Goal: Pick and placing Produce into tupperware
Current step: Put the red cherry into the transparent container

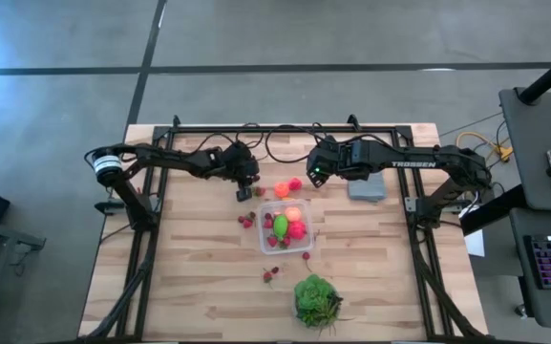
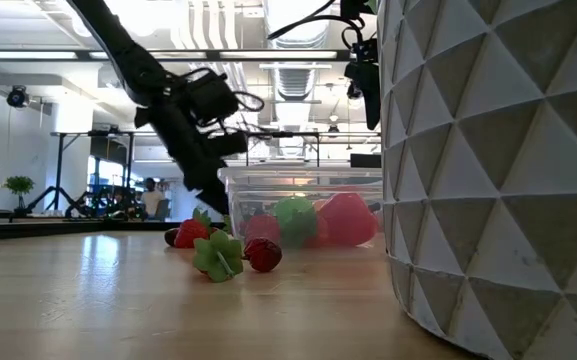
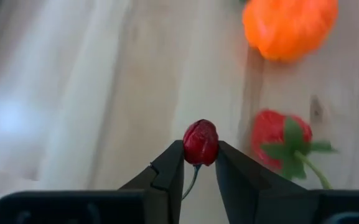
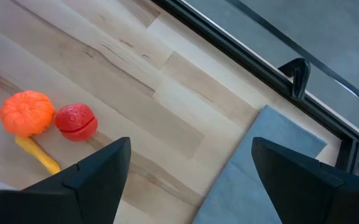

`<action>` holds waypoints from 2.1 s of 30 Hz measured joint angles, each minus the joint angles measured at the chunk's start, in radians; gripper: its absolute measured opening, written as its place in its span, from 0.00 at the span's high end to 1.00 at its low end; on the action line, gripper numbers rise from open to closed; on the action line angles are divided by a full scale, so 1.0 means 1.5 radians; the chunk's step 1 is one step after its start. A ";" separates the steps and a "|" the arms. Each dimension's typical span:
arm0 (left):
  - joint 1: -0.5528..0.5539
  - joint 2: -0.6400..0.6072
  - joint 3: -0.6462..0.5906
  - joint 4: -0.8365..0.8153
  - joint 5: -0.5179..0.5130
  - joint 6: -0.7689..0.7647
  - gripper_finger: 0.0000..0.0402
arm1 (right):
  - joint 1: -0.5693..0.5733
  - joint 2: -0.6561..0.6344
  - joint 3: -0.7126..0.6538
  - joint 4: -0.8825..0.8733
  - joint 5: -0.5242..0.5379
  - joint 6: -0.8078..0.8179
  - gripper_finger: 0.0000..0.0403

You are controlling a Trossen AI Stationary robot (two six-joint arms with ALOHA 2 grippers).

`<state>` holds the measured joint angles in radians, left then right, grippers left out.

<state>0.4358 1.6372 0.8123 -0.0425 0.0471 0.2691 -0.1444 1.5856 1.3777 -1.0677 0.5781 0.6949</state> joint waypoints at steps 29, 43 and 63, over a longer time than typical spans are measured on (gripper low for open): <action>-0.262 -0.119 0.023 -0.088 -0.033 -0.135 0.83 | 0.039 -0.007 0.001 -0.185 -0.048 0.092 0.19; -0.277 -0.037 0.081 -0.076 -0.088 -0.458 0.77 | 0.140 -0.010 0.000 -0.195 0.013 0.037 0.19; -0.287 -0.093 0.141 -0.279 -0.095 -0.544 0.45 | 0.154 -0.159 -0.089 -0.204 0.064 0.053 0.19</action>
<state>0.0050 1.4973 1.0245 -0.4611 -0.0961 -0.5465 0.0868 1.3478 1.2446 -1.3732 0.6739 0.7743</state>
